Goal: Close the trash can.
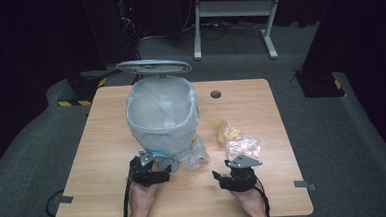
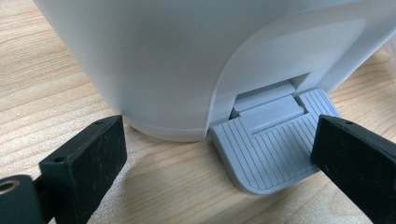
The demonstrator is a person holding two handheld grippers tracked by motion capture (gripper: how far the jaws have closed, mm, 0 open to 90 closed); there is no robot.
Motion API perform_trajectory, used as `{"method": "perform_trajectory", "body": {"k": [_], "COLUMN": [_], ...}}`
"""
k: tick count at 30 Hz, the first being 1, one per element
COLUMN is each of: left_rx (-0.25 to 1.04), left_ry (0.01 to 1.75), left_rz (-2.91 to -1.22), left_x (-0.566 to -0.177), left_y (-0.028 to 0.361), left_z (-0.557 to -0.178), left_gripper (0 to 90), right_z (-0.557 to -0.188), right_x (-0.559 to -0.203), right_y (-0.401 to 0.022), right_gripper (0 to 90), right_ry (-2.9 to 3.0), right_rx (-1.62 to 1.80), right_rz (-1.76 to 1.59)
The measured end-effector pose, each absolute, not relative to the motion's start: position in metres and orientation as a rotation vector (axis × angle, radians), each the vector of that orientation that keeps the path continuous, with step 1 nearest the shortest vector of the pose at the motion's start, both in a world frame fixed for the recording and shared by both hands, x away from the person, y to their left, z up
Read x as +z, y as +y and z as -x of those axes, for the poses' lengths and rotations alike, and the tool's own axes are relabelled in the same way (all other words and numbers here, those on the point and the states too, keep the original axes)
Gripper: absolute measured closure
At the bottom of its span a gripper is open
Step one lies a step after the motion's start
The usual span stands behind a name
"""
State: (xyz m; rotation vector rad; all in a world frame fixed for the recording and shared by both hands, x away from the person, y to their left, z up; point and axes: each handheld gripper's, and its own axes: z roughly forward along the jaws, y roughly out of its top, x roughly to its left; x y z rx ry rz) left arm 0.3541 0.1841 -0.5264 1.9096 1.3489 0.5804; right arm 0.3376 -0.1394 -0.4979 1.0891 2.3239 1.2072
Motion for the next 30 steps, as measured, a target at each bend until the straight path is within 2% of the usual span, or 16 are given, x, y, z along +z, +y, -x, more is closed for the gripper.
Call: {"method": "perform_trajectory", "body": {"k": [8, 18, 30], "left_rx": [0.595, 0.591, 0.581], "left_ry": [1.344, 1.343, 1.350], "left_rz": [-1.909, -1.918, -1.908], "left_x": [-0.526, -0.526, -0.526], "left_y": [0.183, 0.184, 0.184], "left_z": [-0.353, -0.354, -0.354], "left_gripper": [3.9, 3.9, 3.9], "right_z": [-0.348, -0.360, -0.372], "right_x": [-0.490, -0.484, -0.477], "right_y": [-0.123, -0.115, -0.098], "right_gripper": [24.3, 29.2, 30.9], "right_ry": [2.304, 2.337, 2.367], "right_rx": [1.204, 1.266, 1.301], "right_rz": [-1.133, -1.129, -1.107]}}
